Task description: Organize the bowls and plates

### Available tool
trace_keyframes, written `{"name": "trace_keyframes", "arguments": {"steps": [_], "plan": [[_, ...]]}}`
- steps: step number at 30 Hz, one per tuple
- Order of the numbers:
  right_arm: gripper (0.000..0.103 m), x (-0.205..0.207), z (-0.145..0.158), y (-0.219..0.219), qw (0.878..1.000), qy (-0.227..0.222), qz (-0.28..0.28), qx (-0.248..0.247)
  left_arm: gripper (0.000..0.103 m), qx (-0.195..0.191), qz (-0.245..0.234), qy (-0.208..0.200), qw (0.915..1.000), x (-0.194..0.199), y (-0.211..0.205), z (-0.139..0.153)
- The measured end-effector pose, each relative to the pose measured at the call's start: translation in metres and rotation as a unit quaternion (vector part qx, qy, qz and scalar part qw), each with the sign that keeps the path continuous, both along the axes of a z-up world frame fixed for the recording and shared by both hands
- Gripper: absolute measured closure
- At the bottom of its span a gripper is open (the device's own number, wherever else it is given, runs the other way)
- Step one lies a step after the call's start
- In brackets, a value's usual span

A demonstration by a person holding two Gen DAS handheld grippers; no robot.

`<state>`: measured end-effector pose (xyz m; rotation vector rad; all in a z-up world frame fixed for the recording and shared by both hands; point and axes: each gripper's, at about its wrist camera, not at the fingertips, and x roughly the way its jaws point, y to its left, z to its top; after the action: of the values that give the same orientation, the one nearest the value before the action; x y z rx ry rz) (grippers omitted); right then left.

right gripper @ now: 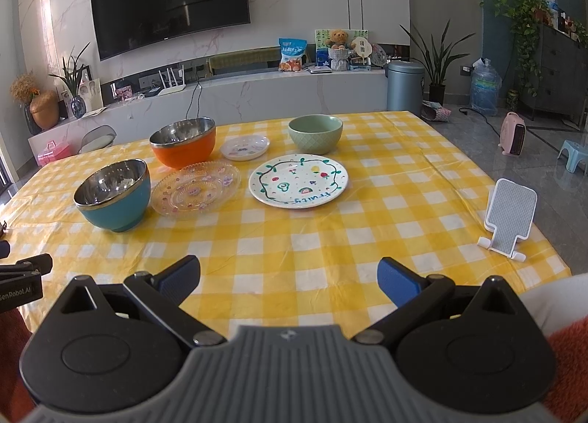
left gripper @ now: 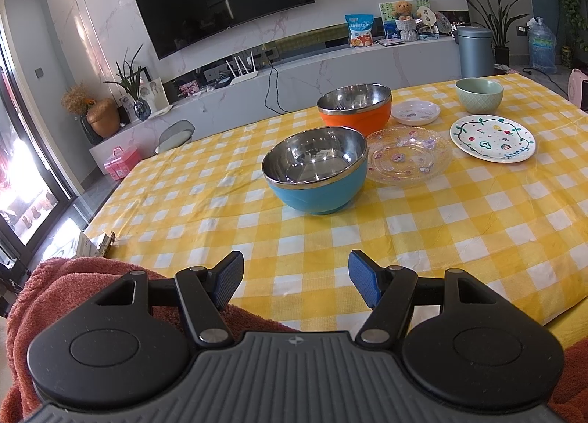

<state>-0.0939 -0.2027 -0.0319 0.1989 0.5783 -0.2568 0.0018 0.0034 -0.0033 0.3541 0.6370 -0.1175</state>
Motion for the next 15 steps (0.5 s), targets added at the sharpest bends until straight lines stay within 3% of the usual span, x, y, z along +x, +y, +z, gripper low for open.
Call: {"name": "trace_keyframes", "arguments": {"steps": [5, 11, 15], "plan": [[0.003, 0.005, 0.003, 0.002, 1.000, 0.017, 0.005, -0.012, 0.026, -0.002, -0.005, 0.007, 1.0000, 0.000, 0.000, 0.009], [0.003, 0.018, 0.007, 0.010, 0.998, 0.050, 0.020, -0.037, 0.026, -0.047, -0.019, 0.046, 0.9976, 0.009, 0.007, 0.012], [0.003, 0.026, 0.012, 0.016, 0.997, 0.058, 0.024, -0.042, 0.039, -0.091, -0.020, 0.067, 0.9933, 0.018, 0.017, 0.018]]}}
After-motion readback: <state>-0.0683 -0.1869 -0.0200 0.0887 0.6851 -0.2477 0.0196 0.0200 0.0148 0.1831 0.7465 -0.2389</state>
